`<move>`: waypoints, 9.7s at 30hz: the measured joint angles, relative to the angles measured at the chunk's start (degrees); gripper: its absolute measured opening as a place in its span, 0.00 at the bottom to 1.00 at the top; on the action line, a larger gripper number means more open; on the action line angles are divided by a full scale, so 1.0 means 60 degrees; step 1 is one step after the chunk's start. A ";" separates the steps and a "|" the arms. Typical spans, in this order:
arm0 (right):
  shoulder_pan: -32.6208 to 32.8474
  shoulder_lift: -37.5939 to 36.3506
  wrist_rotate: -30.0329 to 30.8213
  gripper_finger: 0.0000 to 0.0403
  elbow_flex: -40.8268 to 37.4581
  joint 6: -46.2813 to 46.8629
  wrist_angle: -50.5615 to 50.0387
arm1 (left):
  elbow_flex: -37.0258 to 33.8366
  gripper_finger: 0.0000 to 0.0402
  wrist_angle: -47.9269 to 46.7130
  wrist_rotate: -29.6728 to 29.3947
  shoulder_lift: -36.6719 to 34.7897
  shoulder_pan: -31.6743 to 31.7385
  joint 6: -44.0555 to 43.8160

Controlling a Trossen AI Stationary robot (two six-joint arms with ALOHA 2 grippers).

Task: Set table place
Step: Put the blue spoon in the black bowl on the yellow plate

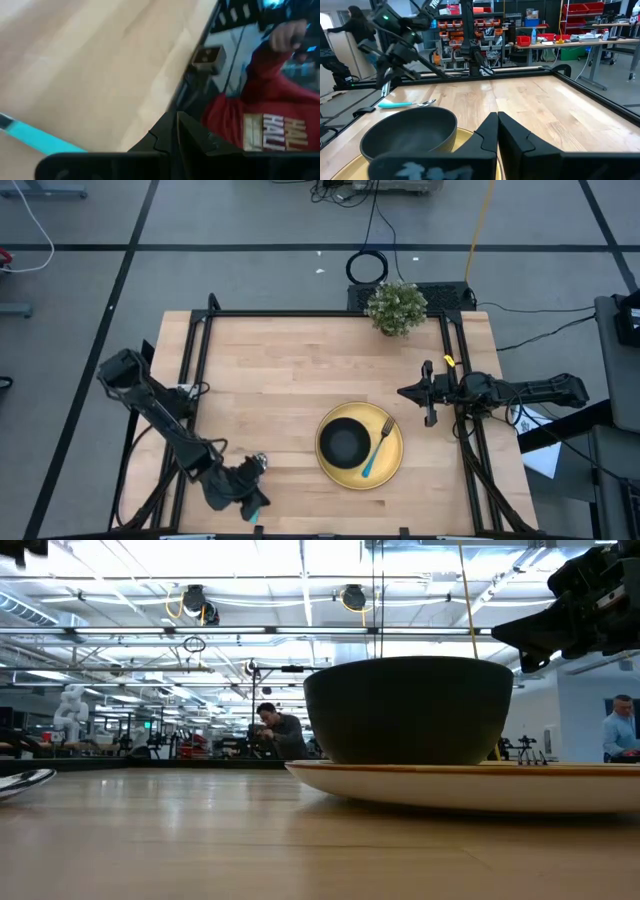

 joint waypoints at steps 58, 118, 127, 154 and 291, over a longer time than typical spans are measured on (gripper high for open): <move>0.0000 0.0007 0.0002 0.00 0.0000 -0.0340 -0.0224 | 0.1795 0.71 -0.5746 0.4092 0.1599 0.1854 -0.2652; -0.0002 0.0009 0.0003 0.00 0.0000 -0.0342 -0.0220 | 0.1766 0.11 -0.4414 -0.3575 0.0001 0.1247 0.5279; -0.0003 0.0007 0.0003 0.00 0.0000 -0.0361 -0.0211 | 0.1777 0.11 -0.3227 -0.4885 -0.0705 0.1668 0.9956; -0.0002 0.0011 0.0003 0.00 0.0000 -0.0331 -0.0062 | 0.3129 0.11 -0.4416 -0.0659 -0.0707 0.4786 1.1213; -0.0004 0.0106 0.0011 0.00 0.0000 -0.0251 0.0073 | 1.3677 0.11 -1.5559 0.2424 0.7427 0.6647 1.4542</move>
